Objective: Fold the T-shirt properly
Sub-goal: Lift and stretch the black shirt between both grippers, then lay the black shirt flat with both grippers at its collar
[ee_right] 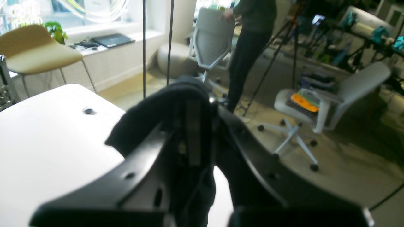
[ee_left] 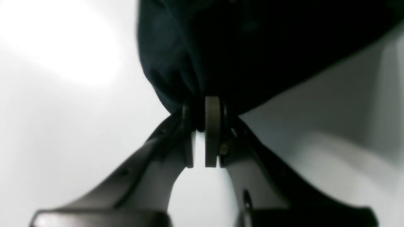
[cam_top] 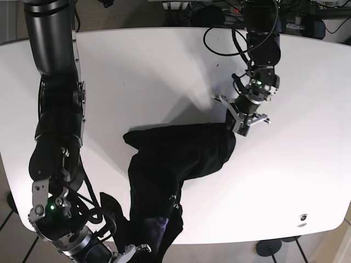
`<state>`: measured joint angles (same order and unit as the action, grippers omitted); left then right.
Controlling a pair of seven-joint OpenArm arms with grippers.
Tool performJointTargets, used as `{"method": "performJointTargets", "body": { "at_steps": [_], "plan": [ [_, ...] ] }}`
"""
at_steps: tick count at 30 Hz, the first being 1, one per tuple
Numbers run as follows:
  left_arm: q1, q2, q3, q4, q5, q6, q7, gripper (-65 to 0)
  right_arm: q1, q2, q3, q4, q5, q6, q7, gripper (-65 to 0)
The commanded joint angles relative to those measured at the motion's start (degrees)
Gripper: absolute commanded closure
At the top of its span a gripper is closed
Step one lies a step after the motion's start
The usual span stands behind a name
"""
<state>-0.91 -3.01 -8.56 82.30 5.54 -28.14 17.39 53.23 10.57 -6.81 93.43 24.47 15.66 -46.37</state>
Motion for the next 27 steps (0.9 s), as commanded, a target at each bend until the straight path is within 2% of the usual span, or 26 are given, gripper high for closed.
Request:
{"method": "performJointTargets", "body": {
  "at_steps": [1,4,8,11,14,16,18,24,27],
  "plan": [
    [-2.7,-0.3,-3.1,4.4,-0.9,-1.5,0.4,-0.6,3.3,1.9,0.5,-4.1,0.5,-0.67,5.7,-2.1],
    [-8.0,-0.6,-10.8,7.7,-0.9,-5.0,6.7,-0.6,5.7,2.6,0.5,-12.2,0.5,-0.94,10.5,-2.1],
    [-18.7,-2.3,-20.3,7.9,-0.6,-11.9,15.6,-0.6,10.3,2.8,4.2,-23.3,0.5,-1.02,14.1,-2.1],
    [-26.8,-7.1,-23.0,7.7,-0.7,-11.9,21.8,-0.6,11.5,4.5,5.2,-27.4,0.5,-1.02,15.6,-2.1],
    [-30.4,-10.6,-23.3,7.7,-0.7,-11.9,23.6,-0.6,9.1,5.4,5.2,-27.5,0.5,-1.11,16.1,-2.1],
    [-30.7,-11.8,-23.3,6.9,-0.8,-11.9,23.9,-0.6,5.2,6.0,6.4,-26.5,0.7,-2.43,16.1,-2.1],
    [-30.1,-12.0,-23.8,5.7,-0.8,-11.9,23.9,-0.6,-0.4,6.1,8.4,-24.4,0.8,-2.61,16.1,-2.1],
    [-14.3,-11.5,-28.5,5.2,-0.9,-11.9,23.5,-0.6,-24.9,5.7,14.8,-15.7,0.8,-2.69,16.2,-2.1],
    [-5.9,-8.5,-32.4,5.2,-0.7,-11.9,19.7,-0.6,-36.7,4.4,19.1,-14.2,0.9,-2.34,16.3,-2.1]
  ]
}}
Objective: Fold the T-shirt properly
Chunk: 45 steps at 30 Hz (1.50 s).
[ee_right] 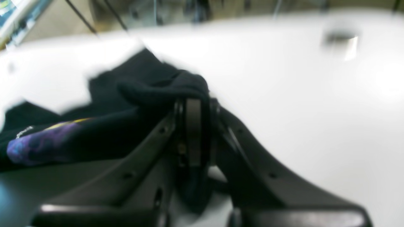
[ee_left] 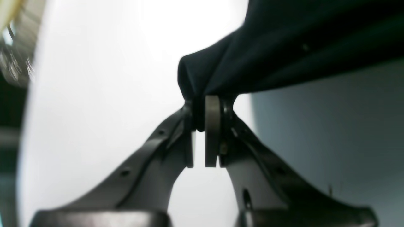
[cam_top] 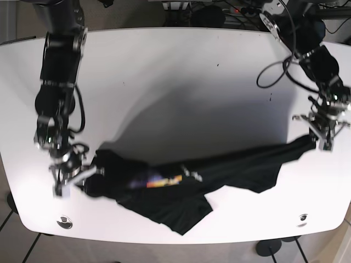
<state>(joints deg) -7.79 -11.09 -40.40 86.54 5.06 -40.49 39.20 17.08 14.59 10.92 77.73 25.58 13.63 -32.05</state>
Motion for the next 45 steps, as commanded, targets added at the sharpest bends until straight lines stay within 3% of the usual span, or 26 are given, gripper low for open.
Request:
{"method": "performJointTargets", "body": {
  "at_steps": [1,7,11,21,26,28,29,33,37,40,45],
  "plan": [
    [3.3,-0.1,-0.7,1.0,-0.3,0.5,-2.8,-0.6,-3.3,0.0,2.6,2.0,-0.2,-0.31,2.0,-2.1],
    [14.3,0.1,-0.9,1.6,-0.4,0.5,-3.0,-0.6,-19.4,-1.3,5.9,10.0,-0.1,-0.84,1.8,-2.1],
    [18.8,0.1,-1.9,2.6,-0.4,0.5,-3.0,-0.6,-25.8,-3.5,6.9,15.0,-0.1,-0.92,1.7,-2.1],
    [26.5,1.4,-6.7,9.6,-0.4,0.5,-2.9,-0.6,-41.1,-5.4,7.9,28.8,-0.3,-1.01,1.7,-4.4],
    [26.6,2.3,-8.1,12.1,-0.3,0.5,-3.0,-0.6,-44.4,-5.5,7.9,36.5,-0.5,-1.01,1.7,-47.7],
    [26.6,2.4,-8.1,12.4,-0.3,0.5,-3.0,-0.6,-41.0,-5.5,7.6,36.3,-0.5,-1.01,1.7,-61.4],
    [26.6,2.3,-7.9,12.4,-0.2,0.5,-3.0,-0.6,-38.7,-5.5,7.4,35.9,-0.5,-0.92,1.4,-65.0],
    [26.6,2.2,-7.7,12.4,-0.2,0.5,-3.0,-0.6,-24.6,-4.7,3.2,27.9,-0.6,-0.92,-4.5,-65.0],
    [26.5,2.3,-7.6,12.4,-0.1,0.5,-3.0,-0.6,-7.5,-2.9,-2.9,8.7,-0.6,-0.40,-5.9,-65.0],
    [26.4,2.4,-7.6,12.4,-0.1,0.5,-3.0,-0.6,3.9,-2.0,-8.9,-8.7,-0.6,-0.31,-3.8,-65.0],
    [26.4,2.4,-7.6,12.4,-0.1,0.5,-3.0,-0.6,11.3,-0.7,-18.1,-23.9,-0.5,-0.22,4.2,-65.0]
  ]
}}
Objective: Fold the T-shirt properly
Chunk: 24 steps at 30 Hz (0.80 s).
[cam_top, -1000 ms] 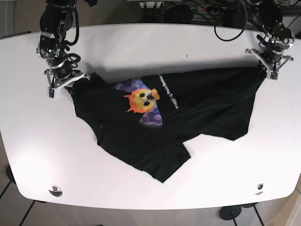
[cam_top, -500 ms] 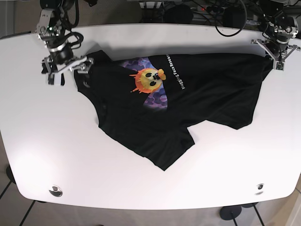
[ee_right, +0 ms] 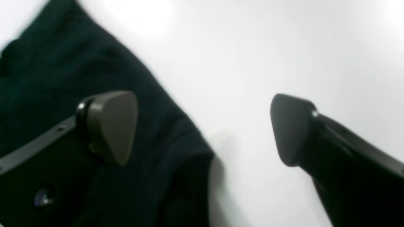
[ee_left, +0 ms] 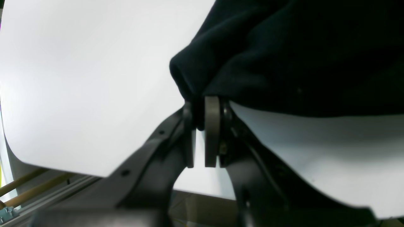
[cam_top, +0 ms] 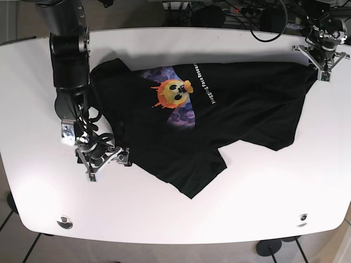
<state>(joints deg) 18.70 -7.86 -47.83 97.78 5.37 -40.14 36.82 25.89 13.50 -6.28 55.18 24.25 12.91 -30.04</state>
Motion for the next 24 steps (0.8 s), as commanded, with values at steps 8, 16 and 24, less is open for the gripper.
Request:
{"method": "performJointTargets", "body": {
  "at_steps": [8,16,24],
  "plan": [
    [-0.1,-0.8,-0.2,1.2,-0.4,0.1,-0.6,-0.6,1.3,-3.0,-6.5,-7.1,0.8,6.30,5.5,-54.7],
    [-0.2,-1.0,-0.2,1.2,-0.5,0.1,-0.6,-0.6,0.6,-5.2,-6.4,-7.2,0.8,8.41,5.6,-44.1],
    [-2.3,-1.1,-0.6,1.4,-0.7,0.1,-0.6,-0.6,0.1,-5.1,-6.1,-4.7,1.0,8.06,7.1,-2.1]
  ]
}}
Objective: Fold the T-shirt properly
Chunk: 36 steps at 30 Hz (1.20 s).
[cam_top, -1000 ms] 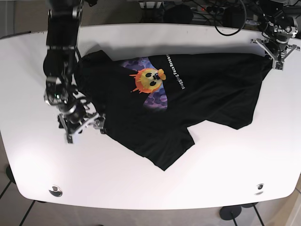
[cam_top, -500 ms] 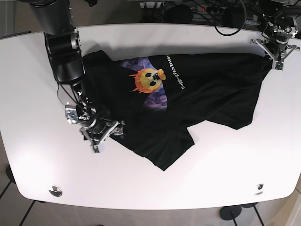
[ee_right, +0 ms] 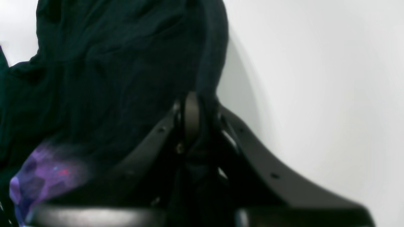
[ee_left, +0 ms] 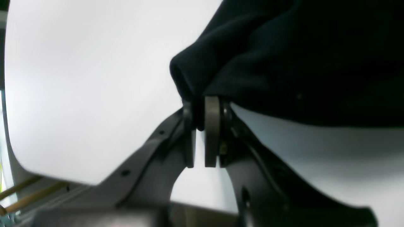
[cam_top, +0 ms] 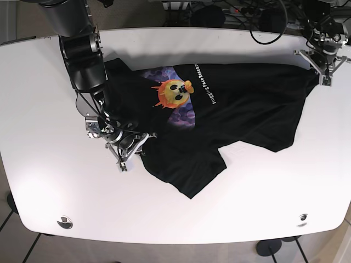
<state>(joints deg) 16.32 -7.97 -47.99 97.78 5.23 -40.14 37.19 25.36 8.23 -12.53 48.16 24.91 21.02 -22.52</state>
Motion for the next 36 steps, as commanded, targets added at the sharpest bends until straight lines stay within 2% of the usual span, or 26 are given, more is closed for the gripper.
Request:
{"method": "performJointTargets", "body": {
  "at_steps": [1,5,9,11,15,18,20,22,24,27,30,32,36],
  "plan": [
    [-0.4,-0.8,-0.4,2.8,-0.5,0.1,-1.0,-0.6,-1.5,0.3,0.3,6.2,0.5,-0.22,-0.8,-1.7],
    [-2.5,-0.5,0.6,7.1,-0.5,0.1,-0.8,-0.6,-7.6,1.7,6.2,21.0,0.2,-0.31,-7.2,-1.7],
    [-7.7,0.2,5.5,11.2,-0.4,0.1,-0.2,-0.6,-10.1,2.0,14.9,35.0,0.1,-0.31,-14.7,-1.7],
    [-12.3,-0.1,8.7,11.3,-0.2,0.1,3.9,-0.7,-8.4,3.5,17.8,38.1,0.1,-0.31,-17.6,-1.7],
    [-27.8,-0.3,14.8,10.8,0.0,0.1,13.6,-1.0,-0.1,6.9,18.2,38.2,0.1,-0.22,-19.9,-1.7],
    [-39.5,-1.8,22.0,6.3,0.0,0.1,16.4,-1.0,9.3,8.1,17.9,33.0,0.1,0.22,-19.9,-1.7],
    [-49.2,-2.4,25.2,0.2,-0.1,0.1,16.9,-1.0,17.1,8.2,17.9,28.5,0.1,0.30,-20.0,-1.7],
    [-57.3,-2.6,25.6,-5.9,-0.1,0.1,16.9,-1.0,22.9,9.5,17.9,25.9,0.1,0.30,-20.0,-1.7],
    [-67.0,-5.0,25.8,-14.3,-0.1,0.1,16.7,-1.0,29.7,10.4,17.0,24.1,0.2,0.30,-20.0,-1.7],
    [-76.8,-7.2,25.8,-23.8,-0.2,0.1,13.3,-1.0,36.4,11.1,15.0,23.2,0.4,0.30,-20.2,-1.7],
    [-80.6,-9.7,25.8,-25.4,-0.4,0.1,12.3,-1.0,38.6,12.4,15.2,27.8,0.5,0.22,-24.6,-1.7],
    [-80.5,-11.0,25.6,-24.2,-0.4,0.1,12.3,-1.0,34.6,12.6,16.9,33.5,0.5,0.30,-26.7,-1.7],
    [-69.3,-12.2,23.5,-18.4,-0.4,0.1,12.3,-1.0,21.2,12.4,21.7,41.4,0.5,0.39,-28.7,-1.7]
  ]
}}
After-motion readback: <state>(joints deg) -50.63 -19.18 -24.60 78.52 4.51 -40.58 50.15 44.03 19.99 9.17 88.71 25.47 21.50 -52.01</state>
